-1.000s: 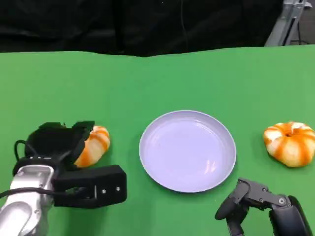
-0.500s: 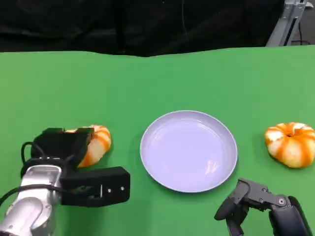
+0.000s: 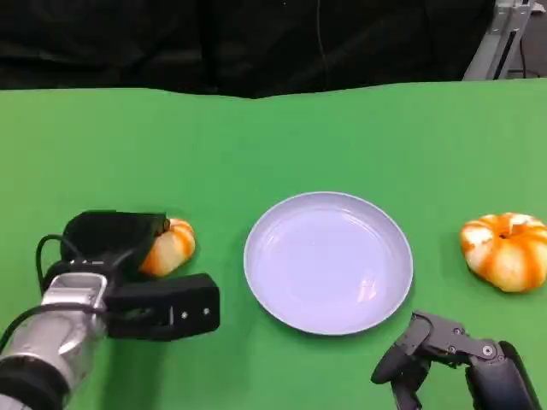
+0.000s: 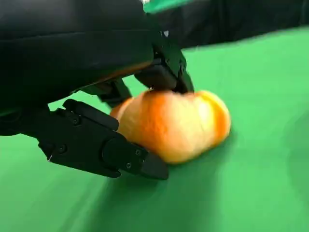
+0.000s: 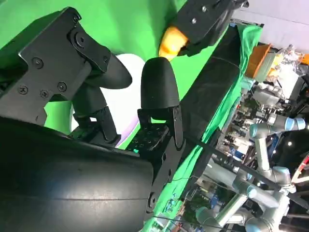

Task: Grasp the bread from the table and place it into the plate.

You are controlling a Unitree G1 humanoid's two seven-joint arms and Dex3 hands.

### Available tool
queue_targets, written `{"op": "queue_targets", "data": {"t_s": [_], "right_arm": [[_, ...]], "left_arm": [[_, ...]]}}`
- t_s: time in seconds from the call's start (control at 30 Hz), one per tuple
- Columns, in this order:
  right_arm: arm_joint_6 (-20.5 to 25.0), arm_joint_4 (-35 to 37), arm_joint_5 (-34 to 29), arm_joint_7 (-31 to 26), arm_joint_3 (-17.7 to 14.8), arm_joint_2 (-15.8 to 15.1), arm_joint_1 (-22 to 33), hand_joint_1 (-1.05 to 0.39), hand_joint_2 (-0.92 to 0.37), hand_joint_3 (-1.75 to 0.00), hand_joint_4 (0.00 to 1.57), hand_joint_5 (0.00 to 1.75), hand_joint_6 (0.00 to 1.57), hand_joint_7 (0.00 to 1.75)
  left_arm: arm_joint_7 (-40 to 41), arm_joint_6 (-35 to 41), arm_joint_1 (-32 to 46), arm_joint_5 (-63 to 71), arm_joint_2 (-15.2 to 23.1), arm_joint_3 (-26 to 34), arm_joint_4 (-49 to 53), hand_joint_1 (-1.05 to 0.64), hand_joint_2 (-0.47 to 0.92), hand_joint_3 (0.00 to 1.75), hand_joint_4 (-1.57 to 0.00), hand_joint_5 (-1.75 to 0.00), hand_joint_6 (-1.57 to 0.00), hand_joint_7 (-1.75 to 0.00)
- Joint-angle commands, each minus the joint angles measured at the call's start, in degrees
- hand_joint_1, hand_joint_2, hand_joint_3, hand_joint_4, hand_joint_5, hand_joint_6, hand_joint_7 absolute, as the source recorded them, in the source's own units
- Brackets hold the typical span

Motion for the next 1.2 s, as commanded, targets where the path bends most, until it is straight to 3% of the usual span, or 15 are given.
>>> {"op": "queue_targets", "data": {"t_s": [0.03,0.17,0.2,0.23,0.3,0.37,0.4,0.57,0.7,0.87,0.9,1.0,1.2], "right_arm": [[0.10,-0.75,0.11,-0.53,-0.10,-0.04,0.52,-0.03,-0.30,-1.34,0.84,1.60,0.86,1.27],[0.12,-0.76,0.10,-0.57,-0.07,-0.06,0.52,-0.03,-0.30,-1.34,0.84,1.60,0.86,1.27],[0.21,-0.70,0.27,-0.46,-0.07,-0.09,0.43,-0.03,-0.30,-1.34,0.84,1.60,0.86,1.27],[0.29,-0.65,0.40,-0.38,-0.08,-0.12,0.35,-0.04,-0.30,-1.34,0.83,1.59,0.86,1.27],[0.74,-0.73,0.55,-0.29,-0.06,-0.05,0.35,-0.04,-0.30,-1.34,0.83,1.59,0.86,1.27],[0.75,-0.67,0.66,-0.33,0.00,-0.01,0.32,-0.04,-0.30,-1.35,0.84,1.59,0.86,1.27],[0.63,-0.59,0.73,-0.37,0.03,0.00,0.28,-0.04,-0.30,-1.35,0.84,1.59,0.86,1.27],[0.34,-0.39,1.22,-0.34,0.23,0.05,0.31,-0.03,-0.29,-1.35,0.84,1.60,0.86,1.27],[0.65,-0.66,0.68,-0.60,0.38,0.16,0.39,-0.04,-0.29,-1.35,0.84,1.60,0.86,1.27],[0.40,-0.43,0.47,-0.68,0.37,0.22,0.27,-0.03,-0.28,-1.36,0.84,1.59,0.86,1.27],[0.41,-0.49,0.83,-0.44,0.50,0.25,0.28,-0.03,-0.28,-1.37,0.84,1.59,0.86,1.27],[0.23,-0.41,1.02,-0.28,0.69,0.24,0.16,-0.01,-0.28,-1.38,0.82,1.61,0.85,1.28],[0.08,-0.28,1.06,-0.34,0.71,0.23,0.16,-0.02,-0.27,-1.39,0.82,1.61,0.85,1.28]], "left_arm": [[4.81,-4.72,0.75,-1.66,1.06,-0.12,1.42,-0.24,0.88,0.02,-0.87,-1.74,-0.66,-1.69],[5.56,-5.43,0.38,-2.06,1.14,-0.55,2.35,-0.24,0.87,0.02,-0.87,-1.75,-0.64,-1.74],[7.29,-6.23,1.35,-2.21,1.80,0.33,-2.07,-0.24,0.87,0.02,-0.87,-1.75,-0.64,-1.74],[8.56,-6.77,2.14,-2.32,2.31,1.01,-5.51,-0.20,0.87,0.18,-0.85,-1.75,-0.69,-1.64],[10.91,-8.32,3.35,-2.48,3.00,2.10,-10.48,-0.16,0.64,0.74,-0.85,-1.75,-0.80,-1.46],[12.31,-9.16,4.09,-2.05,3.18,2.55,-13.02,-0.14,0.55,0.91,-0.85,-1.75,-0.84,-1.41],[13.03,-9.47,4.44,-1.74,3.26,2.72,-14.32,-0.15,0.47,1.06,-0.87,-1.75,-0.80,-1.51],[15.70,-11.61,5.15,-1.26,2.54,2.93,-20.72,-0.15,0.32,1.33,-0.91,-1.75,-0.77,-1.63],[14.89,-11.81,4.82,-1.52,1.10,2.82,-24.22,-0.15,0.25,1.41,-0.90,-1.75,-0.79,-1.57],[13.49,-11.57,4.94,-1.96,0.42,3.14,-25.42,-0.16,0.24,1.39,-0.89,-1.75,-0.82,-1.49],[12.29,-11.92,3.72,-2.45,-1.09,2.44,-25.11,-0.16,0.24,1.38,-0.89,-1.75,-0.82,-1.49],[10.12,-12.48,1.12,-2.38,-4.17,0.69,-23.86,-0.14,0.27,1.41,-0.88,-1.75,-0.72,-1.67],[9.29,-13.04,-0.84,-1.70,-7.17,-0.92,-20.45,-0.15,0.27,1.36,-0.87,-1.75,-0.71,-1.71]]}}
